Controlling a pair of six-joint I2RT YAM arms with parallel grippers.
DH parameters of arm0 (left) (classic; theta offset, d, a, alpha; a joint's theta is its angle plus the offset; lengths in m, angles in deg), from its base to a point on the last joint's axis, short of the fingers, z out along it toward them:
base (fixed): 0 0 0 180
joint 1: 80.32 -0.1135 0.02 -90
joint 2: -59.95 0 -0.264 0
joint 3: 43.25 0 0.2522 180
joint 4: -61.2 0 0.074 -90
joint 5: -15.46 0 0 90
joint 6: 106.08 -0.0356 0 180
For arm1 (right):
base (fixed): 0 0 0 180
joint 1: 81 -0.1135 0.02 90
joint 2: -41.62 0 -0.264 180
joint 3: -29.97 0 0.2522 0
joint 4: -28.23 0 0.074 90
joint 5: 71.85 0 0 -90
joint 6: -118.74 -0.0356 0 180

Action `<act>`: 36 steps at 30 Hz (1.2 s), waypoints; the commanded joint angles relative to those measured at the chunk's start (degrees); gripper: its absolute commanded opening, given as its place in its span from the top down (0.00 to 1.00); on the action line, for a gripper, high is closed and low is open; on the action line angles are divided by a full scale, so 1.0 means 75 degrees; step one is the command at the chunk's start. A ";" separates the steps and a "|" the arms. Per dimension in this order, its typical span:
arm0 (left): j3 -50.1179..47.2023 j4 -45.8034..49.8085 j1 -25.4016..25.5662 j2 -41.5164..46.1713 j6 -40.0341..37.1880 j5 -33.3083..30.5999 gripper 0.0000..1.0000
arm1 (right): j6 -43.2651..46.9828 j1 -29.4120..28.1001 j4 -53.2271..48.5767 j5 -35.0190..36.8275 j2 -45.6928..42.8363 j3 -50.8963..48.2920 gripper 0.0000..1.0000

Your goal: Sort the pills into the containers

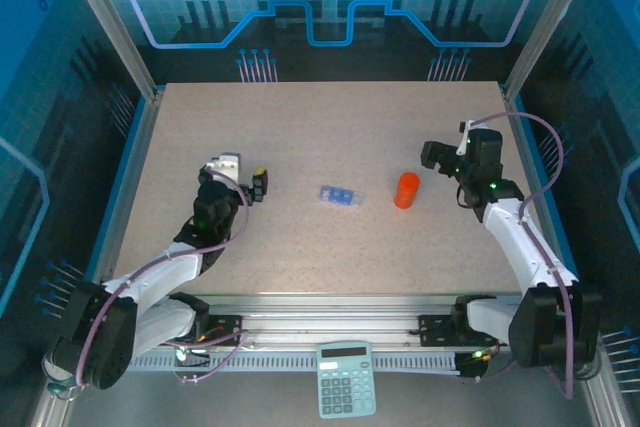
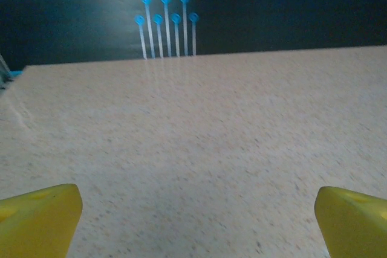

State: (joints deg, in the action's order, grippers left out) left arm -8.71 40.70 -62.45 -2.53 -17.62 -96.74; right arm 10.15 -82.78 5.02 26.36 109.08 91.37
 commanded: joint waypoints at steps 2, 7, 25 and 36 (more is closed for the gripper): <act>-0.0086 -0.1171 -0.0241 -0.0411 -0.0481 -0.0429 0.01 | 0.0262 0.0119 0.1132 0.1006 0.0366 -0.0424 0.00; -0.0033 -0.1681 -0.0410 -0.0871 -0.0974 -0.0526 0.01 | 0.0635 0.0113 0.2499 0.1525 0.0640 -0.1258 0.00; -0.0676 -0.3948 -0.1266 -0.3185 -0.0481 0.0328 0.01 | 0.2070 -0.0194 0.9012 0.0441 0.2338 -0.4089 0.00; -0.0596 -0.3949 -0.1702 -0.3577 -0.0429 0.1834 0.01 | 0.2183 -0.0261 0.8348 0.0476 0.2691 -0.3532 0.00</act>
State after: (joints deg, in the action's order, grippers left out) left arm -13.83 11.23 -74.19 -29.52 -22.02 -87.23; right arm 25.32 -83.72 67.90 29.66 129.08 62.14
